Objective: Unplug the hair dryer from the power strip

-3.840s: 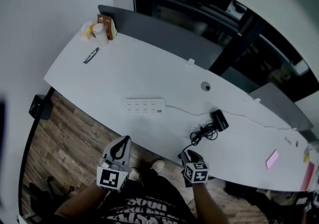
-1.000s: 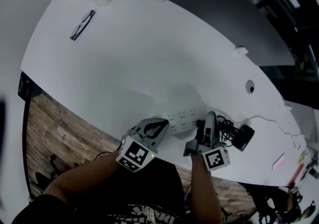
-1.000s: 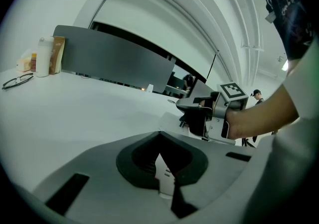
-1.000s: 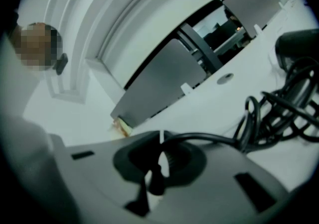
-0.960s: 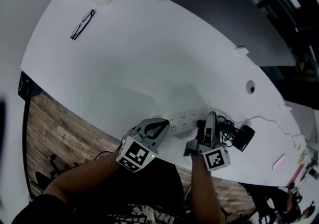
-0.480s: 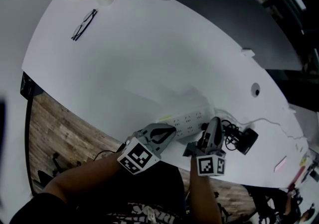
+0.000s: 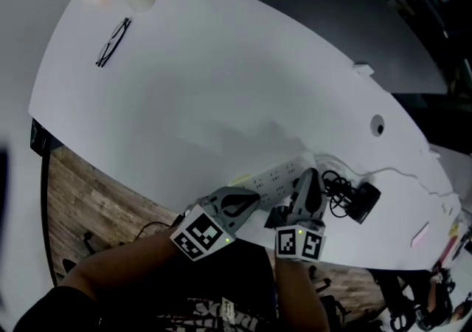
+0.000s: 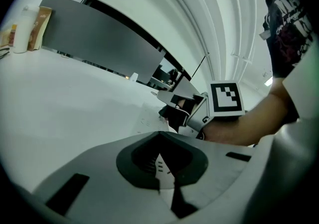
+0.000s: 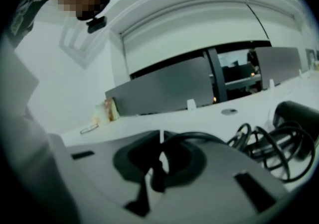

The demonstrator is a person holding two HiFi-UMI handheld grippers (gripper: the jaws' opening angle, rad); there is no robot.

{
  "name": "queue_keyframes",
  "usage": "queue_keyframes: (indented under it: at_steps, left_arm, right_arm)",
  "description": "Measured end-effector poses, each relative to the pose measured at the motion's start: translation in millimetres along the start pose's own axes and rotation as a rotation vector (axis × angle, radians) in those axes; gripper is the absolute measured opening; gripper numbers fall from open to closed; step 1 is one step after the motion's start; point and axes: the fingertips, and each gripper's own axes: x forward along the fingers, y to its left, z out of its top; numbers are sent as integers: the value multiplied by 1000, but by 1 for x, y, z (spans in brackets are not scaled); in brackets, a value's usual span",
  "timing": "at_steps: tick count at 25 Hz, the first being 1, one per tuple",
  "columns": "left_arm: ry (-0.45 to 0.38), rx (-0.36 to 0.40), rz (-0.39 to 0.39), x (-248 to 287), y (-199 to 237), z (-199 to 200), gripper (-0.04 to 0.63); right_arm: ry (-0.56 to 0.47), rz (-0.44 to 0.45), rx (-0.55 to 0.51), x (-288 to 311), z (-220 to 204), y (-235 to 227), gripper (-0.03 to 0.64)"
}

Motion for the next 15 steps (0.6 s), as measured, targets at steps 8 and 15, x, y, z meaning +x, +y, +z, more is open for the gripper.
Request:
queue_keyframes:
  at_steps: [8,15]
  left_arm:
    - [13,5,-7,-2,2,-1,26]
    - [29,27,2,-1,2,-4,26]
  right_arm:
    - [-14,117,-301,-3,-7,30,43]
    - [-11,160,-265,-4,-8,29,43]
